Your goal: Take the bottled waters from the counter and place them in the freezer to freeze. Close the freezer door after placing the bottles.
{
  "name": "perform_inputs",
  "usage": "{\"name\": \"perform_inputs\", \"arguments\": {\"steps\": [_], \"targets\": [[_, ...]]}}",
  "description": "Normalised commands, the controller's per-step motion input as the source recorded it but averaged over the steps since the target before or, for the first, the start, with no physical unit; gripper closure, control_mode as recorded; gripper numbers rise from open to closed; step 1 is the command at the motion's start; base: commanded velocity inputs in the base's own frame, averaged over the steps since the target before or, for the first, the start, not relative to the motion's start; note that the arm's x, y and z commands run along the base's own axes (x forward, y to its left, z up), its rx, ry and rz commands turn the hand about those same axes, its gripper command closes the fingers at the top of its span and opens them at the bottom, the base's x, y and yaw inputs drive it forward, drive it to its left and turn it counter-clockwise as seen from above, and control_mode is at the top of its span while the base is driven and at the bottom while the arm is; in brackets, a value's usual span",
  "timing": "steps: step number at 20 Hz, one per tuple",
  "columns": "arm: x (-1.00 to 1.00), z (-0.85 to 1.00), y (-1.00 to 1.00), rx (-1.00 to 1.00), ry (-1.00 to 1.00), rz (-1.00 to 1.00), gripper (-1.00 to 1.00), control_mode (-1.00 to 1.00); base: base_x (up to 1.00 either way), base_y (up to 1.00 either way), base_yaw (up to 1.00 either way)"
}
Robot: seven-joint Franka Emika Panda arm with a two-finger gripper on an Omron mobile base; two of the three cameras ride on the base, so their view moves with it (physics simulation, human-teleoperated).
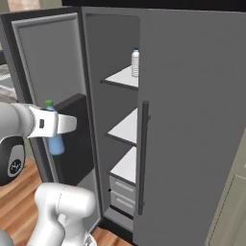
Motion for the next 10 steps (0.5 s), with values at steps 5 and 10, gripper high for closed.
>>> {"name": "perform_inputs", "arguments": {"steps": [5, 10], "targets": [[0.00, 0.00, 0.00, 0.00, 0.00, 0.00, 1.00, 1.00, -0.02, -0.10, -0.03], [0.00, 0.00, 0.00, 0.00, 0.00, 0.00, 1.00, 1.00, 0.00, -0.08, -0.10]]}}
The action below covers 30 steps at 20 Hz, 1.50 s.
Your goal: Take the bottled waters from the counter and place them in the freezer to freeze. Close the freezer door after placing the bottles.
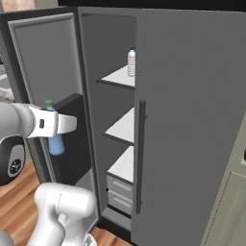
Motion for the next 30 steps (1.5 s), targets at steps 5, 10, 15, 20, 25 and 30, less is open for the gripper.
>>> {"name": "perform_inputs", "arguments": {"steps": [5, 10, 15, 20, 25, 30], "targets": [[0.00, 0.00, 0.00, 0.00, 0.00, 0.00, 1.00, 1.00, -0.02, -0.16, -0.22], [0.00, 0.00, 0.00, 0.00, 0.00, 0.00, 1.00, 1.00, 0.00, -0.13, -0.22], [0.00, 0.00, 0.00, 0.00, 0.00, 0.00, 1.00, 1.00, 0.02, -0.02, -0.15], [0.00, 0.00, 0.00, 0.00, 0.00, 0.00, 1.00, 1.00, 0.14, 0.00, -0.04], [0.00, 0.00, 0.00, 0.00, 0.00, 0.00, 1.00, 1.00, 0.26, 0.08, 0.00], [0.00, 0.00, 0.00, 0.00, 0.00, 0.00, 1.00, 1.00, 0.37, 0.06, 0.00]]}}
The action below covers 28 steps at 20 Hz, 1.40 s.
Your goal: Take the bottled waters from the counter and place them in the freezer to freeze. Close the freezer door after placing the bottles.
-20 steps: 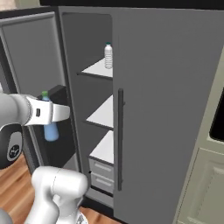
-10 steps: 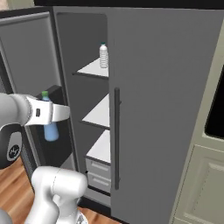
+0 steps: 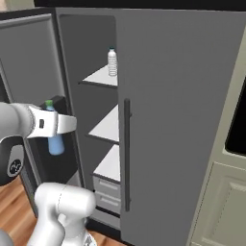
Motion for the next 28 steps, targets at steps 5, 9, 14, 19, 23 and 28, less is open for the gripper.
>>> {"name": "perform_inputs", "arguments": {"steps": [5, 9, 14, 19, 23, 28], "targets": [[0.00, 0.00, 0.00, 0.00, 0.00, 0.00, 1.00, 1.00, 0.42, 0.02, 0.00], [0.00, 0.00, 0.00, 0.00, 0.00, 0.00, 1.00, 1.00, 0.46, 0.00, 0.00], [0.00, 0.00, 0.00, 0.00, 0.00, 0.00, 1.00, 1.00, 0.37, 0.00, 0.00], [0.00, 0.00, 0.00, 0.00, 0.00, 0.00, 1.00, 1.00, 0.31, 0.03, 0.00], [0.00, 0.00, 0.00, 0.00, 0.00, 0.00, 1.00, 1.00, 0.15, 0.14, 0.00], [0.00, 0.00, 0.00, 0.00, 0.00, 0.00, 1.00, 1.00, 0.05, 0.26, 0.00]]}}
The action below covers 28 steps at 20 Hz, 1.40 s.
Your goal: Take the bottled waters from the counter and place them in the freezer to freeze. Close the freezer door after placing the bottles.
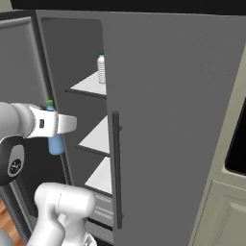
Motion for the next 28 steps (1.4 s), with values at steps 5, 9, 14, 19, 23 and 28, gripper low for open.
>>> {"name": "perform_inputs", "arguments": {"steps": [5, 9, 14, 19, 23, 28], "targets": [[0.00, 0.00, 0.00, 0.00, 0.00, 0.00, 1.00, 1.00, 0.01, 0.46, 0.00], [0.00, 0.00, 0.00, 0.00, 0.00, 0.00, 1.00, 1.00, 0.06, 0.45, 0.05], [0.00, 0.00, 0.00, 0.00, 0.00, 0.00, 1.00, 1.00, 0.02, 0.60, 0.10], [0.00, 0.00, 0.00, 0.00, 0.00, 0.00, 1.00, 1.00, 0.03, 0.73, 0.13], [0.00, 0.00, 0.00, 0.00, 0.00, 0.00, 1.00, 1.00, 0.00, 0.70, 0.15], [0.00, 0.00, 0.00, 0.00, 0.00, 0.00, 1.00, 1.00, 0.00, 0.70, 0.12]]}}
